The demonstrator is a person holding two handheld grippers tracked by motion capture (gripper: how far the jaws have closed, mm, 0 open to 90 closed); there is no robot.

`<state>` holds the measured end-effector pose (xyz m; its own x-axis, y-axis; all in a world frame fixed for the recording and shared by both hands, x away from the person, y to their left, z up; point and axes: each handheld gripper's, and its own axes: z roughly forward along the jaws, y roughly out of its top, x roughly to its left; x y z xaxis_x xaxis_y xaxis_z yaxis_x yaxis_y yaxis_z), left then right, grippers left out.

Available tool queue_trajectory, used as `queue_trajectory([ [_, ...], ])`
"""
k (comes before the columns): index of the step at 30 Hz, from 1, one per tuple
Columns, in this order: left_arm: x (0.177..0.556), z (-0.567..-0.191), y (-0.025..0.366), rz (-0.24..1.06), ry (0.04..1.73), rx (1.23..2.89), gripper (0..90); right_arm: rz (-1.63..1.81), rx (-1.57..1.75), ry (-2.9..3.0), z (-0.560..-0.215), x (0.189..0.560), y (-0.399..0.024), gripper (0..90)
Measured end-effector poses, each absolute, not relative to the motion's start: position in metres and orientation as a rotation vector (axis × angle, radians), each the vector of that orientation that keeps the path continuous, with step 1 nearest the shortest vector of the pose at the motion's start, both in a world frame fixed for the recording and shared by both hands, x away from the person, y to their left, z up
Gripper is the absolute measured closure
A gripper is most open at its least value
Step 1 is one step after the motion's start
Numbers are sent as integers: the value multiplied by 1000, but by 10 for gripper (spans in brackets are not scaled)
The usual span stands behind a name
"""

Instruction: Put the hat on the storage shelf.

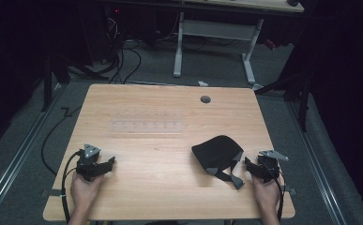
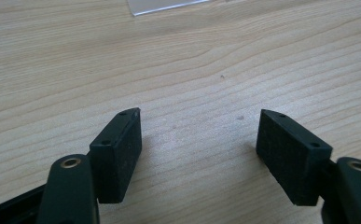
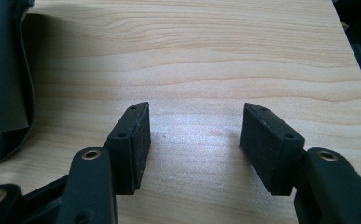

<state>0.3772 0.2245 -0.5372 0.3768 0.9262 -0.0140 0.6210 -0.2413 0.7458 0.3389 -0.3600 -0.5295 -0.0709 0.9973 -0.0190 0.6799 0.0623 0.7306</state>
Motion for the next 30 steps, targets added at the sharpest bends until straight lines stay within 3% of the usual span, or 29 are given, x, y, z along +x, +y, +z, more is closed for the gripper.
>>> queue_trajectory([
  [30,377,-537,224,581,1335,1964,319,773,1665,1825,-529,339,-363,456],
])
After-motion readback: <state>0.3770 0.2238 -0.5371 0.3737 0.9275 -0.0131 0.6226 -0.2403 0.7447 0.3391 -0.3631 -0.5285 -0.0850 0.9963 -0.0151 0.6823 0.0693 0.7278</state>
